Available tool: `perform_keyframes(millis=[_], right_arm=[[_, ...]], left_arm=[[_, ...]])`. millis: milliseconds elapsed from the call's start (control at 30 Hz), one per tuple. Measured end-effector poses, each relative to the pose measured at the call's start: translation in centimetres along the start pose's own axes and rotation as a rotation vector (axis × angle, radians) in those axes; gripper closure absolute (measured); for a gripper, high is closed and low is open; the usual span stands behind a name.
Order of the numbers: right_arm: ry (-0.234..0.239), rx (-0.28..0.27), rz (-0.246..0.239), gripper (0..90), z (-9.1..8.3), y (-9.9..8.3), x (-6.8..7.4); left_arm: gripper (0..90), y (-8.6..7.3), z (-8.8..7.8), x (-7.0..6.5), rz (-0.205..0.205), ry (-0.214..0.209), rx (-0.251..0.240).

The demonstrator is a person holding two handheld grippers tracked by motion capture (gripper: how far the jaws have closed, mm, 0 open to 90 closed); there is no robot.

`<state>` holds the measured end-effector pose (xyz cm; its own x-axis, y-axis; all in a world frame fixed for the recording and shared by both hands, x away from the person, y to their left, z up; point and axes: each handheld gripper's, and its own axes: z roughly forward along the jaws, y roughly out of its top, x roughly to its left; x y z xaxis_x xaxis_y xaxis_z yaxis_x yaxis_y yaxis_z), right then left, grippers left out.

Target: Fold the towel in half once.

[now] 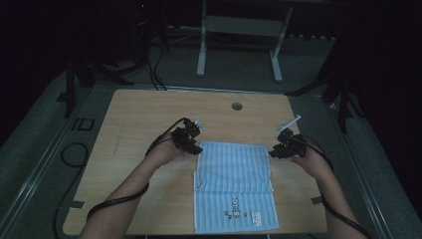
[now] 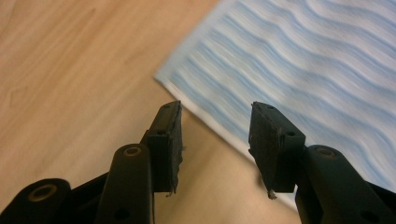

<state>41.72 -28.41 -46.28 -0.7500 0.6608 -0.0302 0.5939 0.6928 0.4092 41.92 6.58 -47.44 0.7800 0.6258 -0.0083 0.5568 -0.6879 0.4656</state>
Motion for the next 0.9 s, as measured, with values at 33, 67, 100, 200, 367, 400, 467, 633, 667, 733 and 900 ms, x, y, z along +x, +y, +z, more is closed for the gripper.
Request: perform_keyframes(millis=[33,67,100,200,367,400,467,633,667,733,900], right_arm=[[-0.002,0.007,0.008,62.6,0.3,0.3,-0.2],[-0.007,0.008,0.01,61.2,0.8,0.6,-0.4],[-0.015,0.01,0.014,60.3,1.2,0.9,-0.6],[-0.022,0.031,0.033,56.2,2.6,1.7,-1.3],[-0.028,0.068,0.076,52.9,4.7,2.1,-2.3],[-0.027,0.078,0.083,52.4,5.1,2.1,-2.4],[-0.029,0.083,0.094,52.5,5.7,2.0,-2.6],[-0.031,0.117,0.108,54.3,7.1,1.9,-2.9],[-0.029,0.122,0.109,56.1,7.2,1.9,-2.8],[-0.029,0.12,0.097,58.6,7.3,2.1,-2.7],[-0.01,0.142,0.078,76.3,7.3,2.6,-2.1]], left_arm=[[54.4,0.3,0.5,0.3,0.001,0.012,0.004],[54.4,0.6,1.1,0.5,-0.002,0.021,0.008],[54.3,0.9,1.6,0.7,-0.003,0.023,0.014],[53.6,1.5,3.4,1.1,-0.027,0.019,0.039],[47.4,1.8,5.5,1.2,-0.034,0.018,0.063],[47.4,1.8,5.8,1.3,-0.035,0.019,0.065],[46.7,1.8,6.1,1.5,-0.053,0.007,0.066],[46.7,1.8,6.9,2.2,-0.08,0.038,0.073],[46.0,1.7,6.9,2.3,-0.089,0.038,0.067],[45.5,1.8,7.1,2.3,-0.088,0.036,0.058],[50.9,2.0,7.1,1.9,-0.068,0.025,0.055]])
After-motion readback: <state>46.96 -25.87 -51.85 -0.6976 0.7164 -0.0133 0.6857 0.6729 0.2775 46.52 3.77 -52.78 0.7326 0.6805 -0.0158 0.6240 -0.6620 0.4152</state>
